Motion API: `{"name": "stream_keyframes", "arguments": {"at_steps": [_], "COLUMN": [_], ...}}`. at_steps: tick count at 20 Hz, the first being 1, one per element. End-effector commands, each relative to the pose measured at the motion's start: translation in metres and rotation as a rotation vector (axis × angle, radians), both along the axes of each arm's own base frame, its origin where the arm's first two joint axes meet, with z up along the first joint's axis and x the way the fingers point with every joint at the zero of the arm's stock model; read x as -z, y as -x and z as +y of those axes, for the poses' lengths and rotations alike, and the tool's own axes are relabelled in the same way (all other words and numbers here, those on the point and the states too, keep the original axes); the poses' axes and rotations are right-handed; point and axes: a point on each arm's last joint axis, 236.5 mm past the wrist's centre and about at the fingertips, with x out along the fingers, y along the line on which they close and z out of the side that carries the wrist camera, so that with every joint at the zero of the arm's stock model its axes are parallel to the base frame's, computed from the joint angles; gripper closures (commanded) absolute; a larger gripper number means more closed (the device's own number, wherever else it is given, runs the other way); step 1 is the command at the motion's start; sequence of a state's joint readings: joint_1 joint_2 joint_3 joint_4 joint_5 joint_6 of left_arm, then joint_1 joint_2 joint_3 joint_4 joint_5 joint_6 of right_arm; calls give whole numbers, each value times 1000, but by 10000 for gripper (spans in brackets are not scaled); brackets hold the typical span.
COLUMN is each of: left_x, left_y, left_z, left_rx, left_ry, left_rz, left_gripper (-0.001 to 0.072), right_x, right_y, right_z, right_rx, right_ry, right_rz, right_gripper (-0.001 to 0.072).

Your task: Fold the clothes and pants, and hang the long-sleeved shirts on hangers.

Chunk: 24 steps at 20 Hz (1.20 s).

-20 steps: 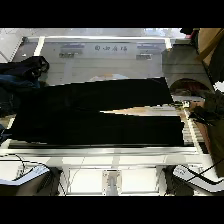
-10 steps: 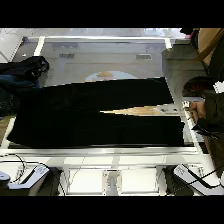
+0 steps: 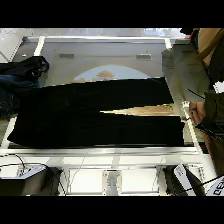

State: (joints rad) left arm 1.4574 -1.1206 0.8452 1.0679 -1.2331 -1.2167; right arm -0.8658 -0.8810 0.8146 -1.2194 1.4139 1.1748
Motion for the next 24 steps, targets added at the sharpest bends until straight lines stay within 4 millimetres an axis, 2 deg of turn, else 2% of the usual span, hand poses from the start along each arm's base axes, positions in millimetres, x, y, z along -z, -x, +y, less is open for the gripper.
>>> {"name": "stream_keyframes", "arguments": {"at_steps": [1,5,7,10,12,14,15,16,17,21,23,24], "left_x": [29,44,55,63,68,73,75,75,75,72,67,65], "left_y": [-14,-34,-35,-43,-52,-62,-67,-71,-74,-74,-75,-75], "left_z": [-10,-14,-17,-17,-21,-25,-26,-28,-31,-33,-31,-29], "left_rx": [34,69,68,59,87,117,130,144,159,166,171,170], "left_ry": [85,162,199,228,235,231,220,216,215,216,197,185], "left_rz": [-83,-183,-186,-214,-211,-199,-192,-188,-187,-191,-194,-194], "left_gripper": [85,86,132,134,243,245,353,604,695,693,693,693], "right_x": [-16,-34,-40,-44,-46,-48,-48,-47,-47,-46,-33,-18], "right_y": [-1,-4,-5,-4,-8,-10,-10,-8,-8,2,10,14], "right_z": [13,23,27,31,34,37,38,38,37,21,18,17], "right_rx": [-8,22,32,40,47,46,44,44,43,56,114,150], "right_ry": [19,23,20,8,-9,-23,-26,-23,-19,41,-39,-101], "right_rz": [-72,-134,-158,-161,-176,-190,-186,-180,-177,-134,-95,-63], "right_gripper": [383,384,383,384,384,384,384,384,384,382,382,382]}}
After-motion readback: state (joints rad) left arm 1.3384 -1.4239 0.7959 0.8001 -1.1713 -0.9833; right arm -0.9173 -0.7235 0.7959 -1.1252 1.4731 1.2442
